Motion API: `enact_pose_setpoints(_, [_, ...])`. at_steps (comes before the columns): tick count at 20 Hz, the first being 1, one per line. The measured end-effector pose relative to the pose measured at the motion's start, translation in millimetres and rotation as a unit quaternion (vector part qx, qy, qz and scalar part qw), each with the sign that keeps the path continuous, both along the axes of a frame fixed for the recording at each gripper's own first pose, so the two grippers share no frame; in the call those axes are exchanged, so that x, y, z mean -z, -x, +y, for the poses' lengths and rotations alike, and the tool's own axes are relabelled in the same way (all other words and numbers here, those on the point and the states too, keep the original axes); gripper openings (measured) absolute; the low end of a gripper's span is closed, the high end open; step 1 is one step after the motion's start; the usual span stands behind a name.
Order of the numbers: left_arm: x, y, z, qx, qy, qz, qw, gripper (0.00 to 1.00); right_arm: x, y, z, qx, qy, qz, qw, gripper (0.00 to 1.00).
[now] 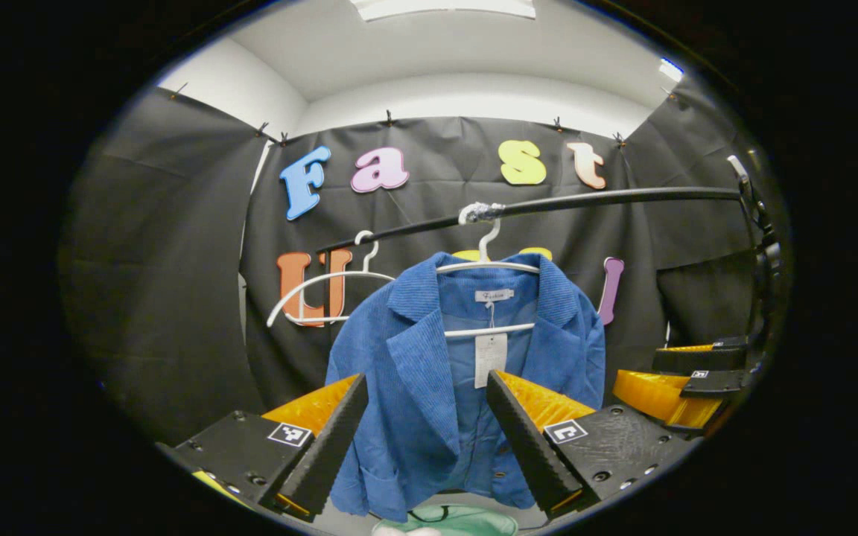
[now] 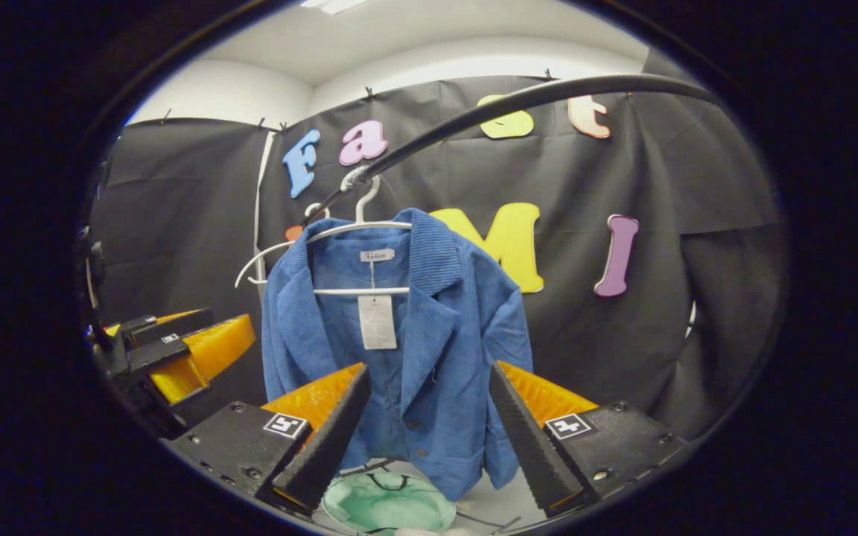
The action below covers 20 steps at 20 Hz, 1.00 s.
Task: Grasp the clothes on the hanger with both hands and then place them into the laundry hamper below.
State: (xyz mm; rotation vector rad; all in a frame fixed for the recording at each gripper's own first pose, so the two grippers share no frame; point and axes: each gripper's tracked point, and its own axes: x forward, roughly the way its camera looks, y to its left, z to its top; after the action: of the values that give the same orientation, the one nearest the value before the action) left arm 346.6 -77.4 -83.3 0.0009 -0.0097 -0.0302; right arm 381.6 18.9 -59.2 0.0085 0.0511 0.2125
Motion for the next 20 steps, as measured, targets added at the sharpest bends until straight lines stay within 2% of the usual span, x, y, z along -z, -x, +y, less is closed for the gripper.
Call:
enact_pose_setpoints(2, [13,-27,2,-0.004,0.001,0.011,1.000,0.98,0,-24,9,-0.008,0.002,-0.001,1.000,1.00])
enact_pose_setpoints(4, [24,-50,8,-0.013,0.001,0.022,1.000,1.00,0,-47,14,-0.007,0.008,-0.001,1.000,1.00])
enact_pose_setpoints(5, [28,-59,8,-0.016,0.003,0.025,1.000,0.95,0,-57,17,-0.008,0.009,-0.001,1.000,1.00])
enact_pose_setpoints(12, [53,-111,17,-0.035,0.007,0.046,0.998,0.98,5,-116,27,0.001,-0.003,0.016,1.000,1.00])
enact_pose_setpoints(13, [55,-116,16,-0.035,0.008,0.049,0.998,0.93,6,-122,28,0.002,-0.005,0.021,1.000,1.00])
enact_pose_setpoints(15, [56,-124,16,-0.040,0.006,0.052,0.998,0.96,11,-130,30,0.006,-0.013,0.030,0.999,0.94])
enact_pose_setpoints(16, [56,-126,16,-0.042,0.005,0.053,0.998,0.98,13,-133,29,0.006,-0.011,0.034,0.999,0.85])
enact_pose_setpoints(17, [56,-129,15,-0.043,0.004,0.054,0.998,0.98,14,-136,29,0.005,-0.010,0.036,0.999,0.81])
enact_pose_setpoints(19, [57,-135,12,-0.040,-0.002,0.058,0.998,0.79,15,-141,30,0.004,-0.009,0.039,0.999,0.68])
enact_pose_setpoints(20, [59,-135,11,-0.038,-0.005,0.065,0.997,0.69,16,-141,29,0.004,-0.009,0.039,0.999,0.55])
